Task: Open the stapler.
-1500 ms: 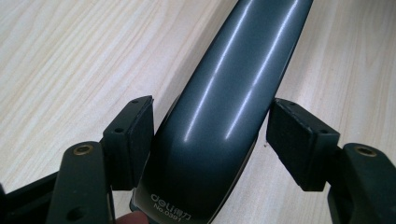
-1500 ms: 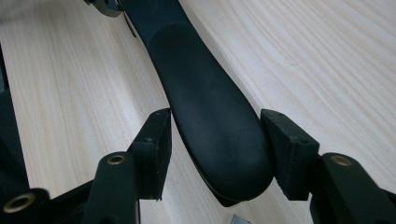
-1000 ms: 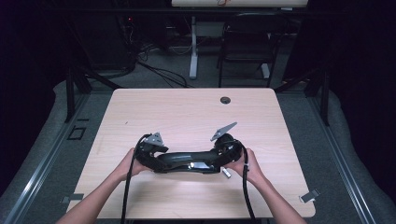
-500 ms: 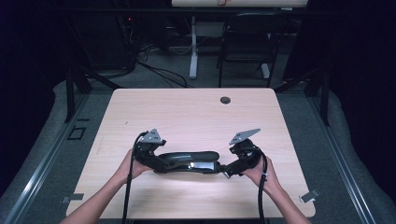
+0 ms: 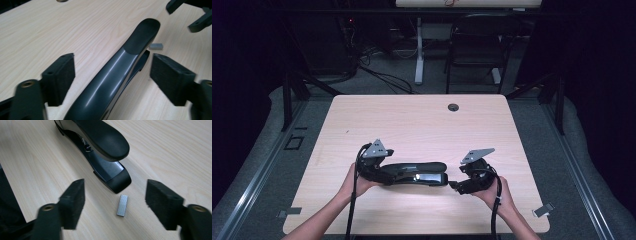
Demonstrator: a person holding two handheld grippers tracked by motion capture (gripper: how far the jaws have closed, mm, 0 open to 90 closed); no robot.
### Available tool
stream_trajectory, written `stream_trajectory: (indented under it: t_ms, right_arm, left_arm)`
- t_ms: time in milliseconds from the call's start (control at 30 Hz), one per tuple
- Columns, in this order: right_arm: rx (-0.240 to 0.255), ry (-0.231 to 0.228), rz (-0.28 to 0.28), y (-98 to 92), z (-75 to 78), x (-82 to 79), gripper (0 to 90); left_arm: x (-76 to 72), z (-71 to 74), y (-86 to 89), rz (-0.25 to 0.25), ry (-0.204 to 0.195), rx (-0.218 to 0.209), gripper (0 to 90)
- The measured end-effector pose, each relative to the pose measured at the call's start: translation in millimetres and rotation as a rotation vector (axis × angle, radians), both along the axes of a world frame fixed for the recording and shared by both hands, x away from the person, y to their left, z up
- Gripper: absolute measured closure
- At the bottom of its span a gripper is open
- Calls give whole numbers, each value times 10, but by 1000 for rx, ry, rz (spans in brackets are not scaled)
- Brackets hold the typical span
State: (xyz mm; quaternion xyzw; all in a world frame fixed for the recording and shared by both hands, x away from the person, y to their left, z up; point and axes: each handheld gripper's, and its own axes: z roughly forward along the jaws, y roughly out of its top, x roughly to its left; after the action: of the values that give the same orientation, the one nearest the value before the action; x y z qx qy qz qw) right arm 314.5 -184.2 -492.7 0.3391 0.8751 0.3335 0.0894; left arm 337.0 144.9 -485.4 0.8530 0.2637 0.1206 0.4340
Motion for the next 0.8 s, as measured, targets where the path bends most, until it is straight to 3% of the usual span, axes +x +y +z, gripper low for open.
stream_trajectory:
  t_ms: [67,100,233,300,433,600,733,767,800]
  right_arm:
    - [1,-3,-1,7,-10,2,380]
    - [-15,5,-1,24,-26,8,449]
    - [-22,-5,6,43,-36,3,523]
    - [-32,-10,16,48,-51,-7,601]
    - [-21,0,20,74,-90,-14,701]
    - [-18,-8,25,125,-118,-32,783]
    - [-27,-61,40,175,-118,-78,797]
    - [-19,-101,43,200,-109,-107,808]
    - [-19,-101,43,200,-109,-107,808]
  left_arm:
    - [-23,3,-10,3,-2,-4,276]
    - [-64,4,-32,9,-1,2,316]
    - [-109,-3,-82,26,8,3,390]
    - [-148,-8,-142,50,10,-5,468]
    - [-194,-42,-238,49,8,13,565]
    - [-229,-77,-278,17,4,-2,772]
    - [-252,-133,-323,-11,9,3,844]
    - [-265,-166,-349,-13,8,3,853]
    - [-265,-166,-349,-13,8,3,859]
